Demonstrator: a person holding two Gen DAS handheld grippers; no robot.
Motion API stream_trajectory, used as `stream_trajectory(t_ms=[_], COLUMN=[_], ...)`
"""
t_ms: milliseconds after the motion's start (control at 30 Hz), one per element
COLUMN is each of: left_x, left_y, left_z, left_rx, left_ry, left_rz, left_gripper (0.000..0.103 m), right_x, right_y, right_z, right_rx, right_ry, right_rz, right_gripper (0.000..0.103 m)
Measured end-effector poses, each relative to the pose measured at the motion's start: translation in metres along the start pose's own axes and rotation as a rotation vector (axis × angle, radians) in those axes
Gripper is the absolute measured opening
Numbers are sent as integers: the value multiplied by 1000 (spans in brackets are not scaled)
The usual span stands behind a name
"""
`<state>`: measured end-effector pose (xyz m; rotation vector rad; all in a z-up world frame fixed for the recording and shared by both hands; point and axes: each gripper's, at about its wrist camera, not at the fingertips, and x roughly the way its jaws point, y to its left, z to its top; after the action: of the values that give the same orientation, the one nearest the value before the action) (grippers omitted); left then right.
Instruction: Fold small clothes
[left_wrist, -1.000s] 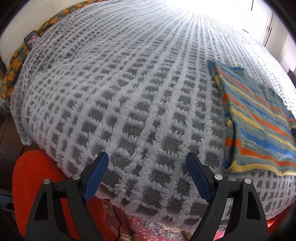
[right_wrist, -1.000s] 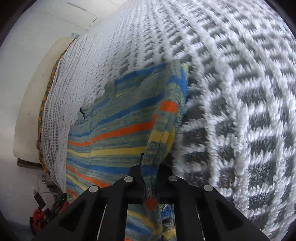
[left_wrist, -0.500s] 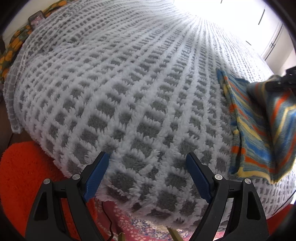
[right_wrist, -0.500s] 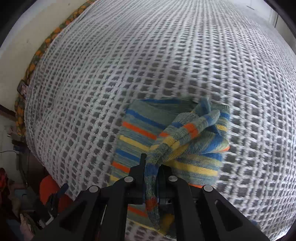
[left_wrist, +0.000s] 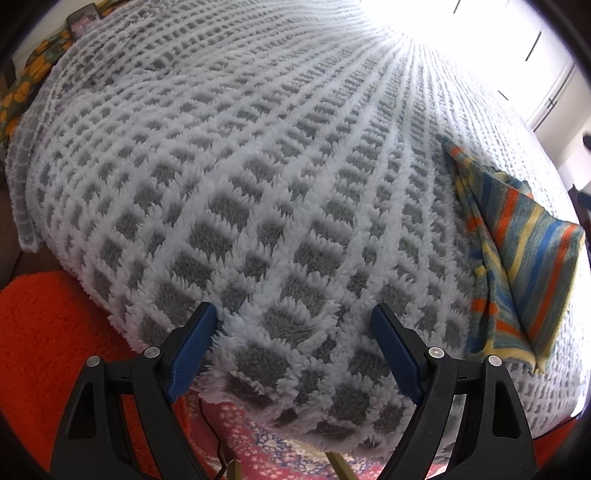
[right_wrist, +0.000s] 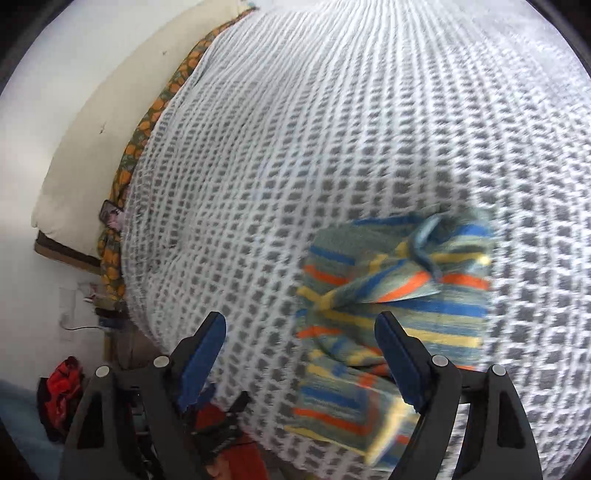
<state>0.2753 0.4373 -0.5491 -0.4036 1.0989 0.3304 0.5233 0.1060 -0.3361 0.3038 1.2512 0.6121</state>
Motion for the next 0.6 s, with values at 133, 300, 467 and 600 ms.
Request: stream_trajectory(t_ms=[133, 300, 467, 600], left_x=[2, -2, -15, -31], left_y=[0, 5, -3, -61], left_z=[0, 7, 33, 70], left_rx=[3, -30, 9, 222], left_ry=[3, 18, -18, -59], left_rz=[4, -56, -141, -290], left_gripper=[87, 87, 86, 83], right_x=[23, 59, 61, 40], right_y=[-60, 6, 82, 68], right_z=[-41, -111, -198, -224], right_rx=[124, -254, -736, -737], right_ry=[36, 36, 33, -15], right_rz=[-42, 109, 15, -36], right_gripper=[58, 54, 77, 78])
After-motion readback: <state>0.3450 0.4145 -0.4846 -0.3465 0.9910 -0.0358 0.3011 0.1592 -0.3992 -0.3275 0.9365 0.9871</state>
